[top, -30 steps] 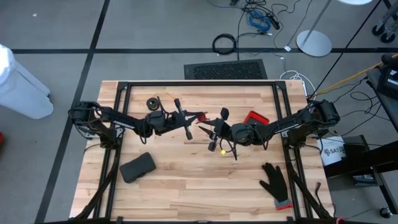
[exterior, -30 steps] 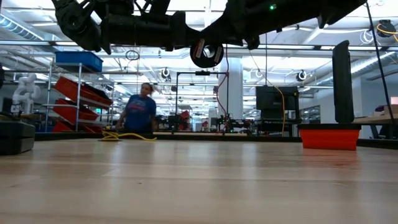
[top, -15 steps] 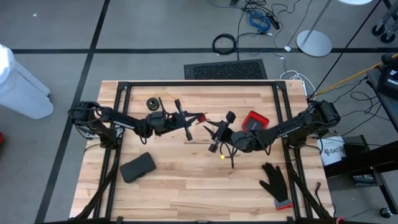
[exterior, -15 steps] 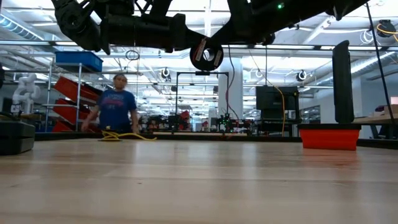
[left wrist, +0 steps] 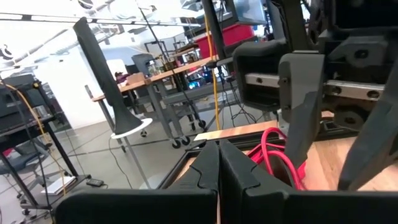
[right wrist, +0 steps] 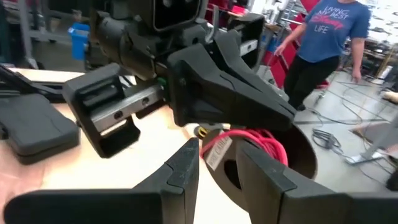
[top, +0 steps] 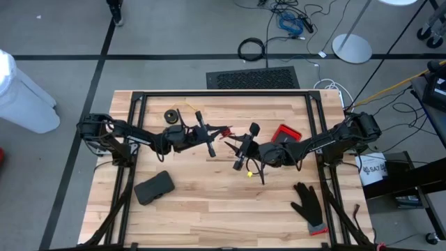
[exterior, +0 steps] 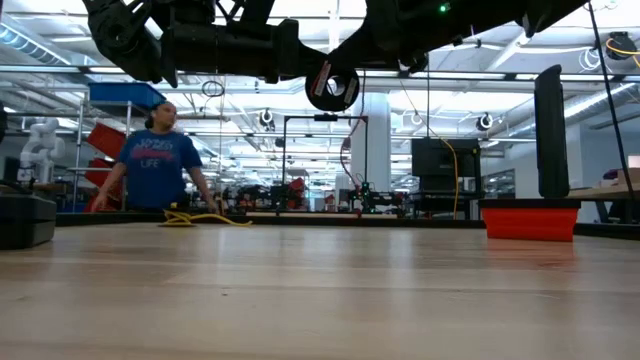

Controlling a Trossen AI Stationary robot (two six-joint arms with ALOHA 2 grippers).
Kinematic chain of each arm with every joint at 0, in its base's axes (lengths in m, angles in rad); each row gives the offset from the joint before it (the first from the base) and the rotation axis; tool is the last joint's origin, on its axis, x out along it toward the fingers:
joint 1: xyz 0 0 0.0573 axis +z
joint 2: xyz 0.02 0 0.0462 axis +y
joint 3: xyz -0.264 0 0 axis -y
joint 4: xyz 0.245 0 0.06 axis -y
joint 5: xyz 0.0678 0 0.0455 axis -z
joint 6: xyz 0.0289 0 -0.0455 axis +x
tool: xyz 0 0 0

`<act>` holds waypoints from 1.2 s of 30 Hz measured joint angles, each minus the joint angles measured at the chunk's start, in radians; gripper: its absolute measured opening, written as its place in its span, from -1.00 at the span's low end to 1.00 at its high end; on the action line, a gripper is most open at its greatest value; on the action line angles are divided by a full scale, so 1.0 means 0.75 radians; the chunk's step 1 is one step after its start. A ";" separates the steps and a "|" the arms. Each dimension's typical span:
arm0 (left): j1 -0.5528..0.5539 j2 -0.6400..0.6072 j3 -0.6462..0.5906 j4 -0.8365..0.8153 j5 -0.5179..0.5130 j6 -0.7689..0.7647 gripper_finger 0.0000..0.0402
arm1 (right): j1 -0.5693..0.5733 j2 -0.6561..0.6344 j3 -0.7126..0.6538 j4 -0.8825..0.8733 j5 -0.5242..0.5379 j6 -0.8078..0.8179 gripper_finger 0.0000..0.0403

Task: Coil cords
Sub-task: Coil the red wire onto the black spool

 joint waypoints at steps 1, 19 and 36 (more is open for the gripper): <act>0.000 0.000 0.000 0.000 0.000 0.000 -1.00 | -0.005 0.000 0.000 0.007 -0.014 -0.001 -0.54; -0.001 0.001 0.007 0.007 0.018 -0.018 -1.00 | -0.063 0.012 0.000 0.103 -0.150 0.025 -0.54; -0.004 0.002 0.011 -0.031 0.040 -0.002 -1.00 | -0.024 0.223 0.397 -0.354 0.019 -0.150 -0.54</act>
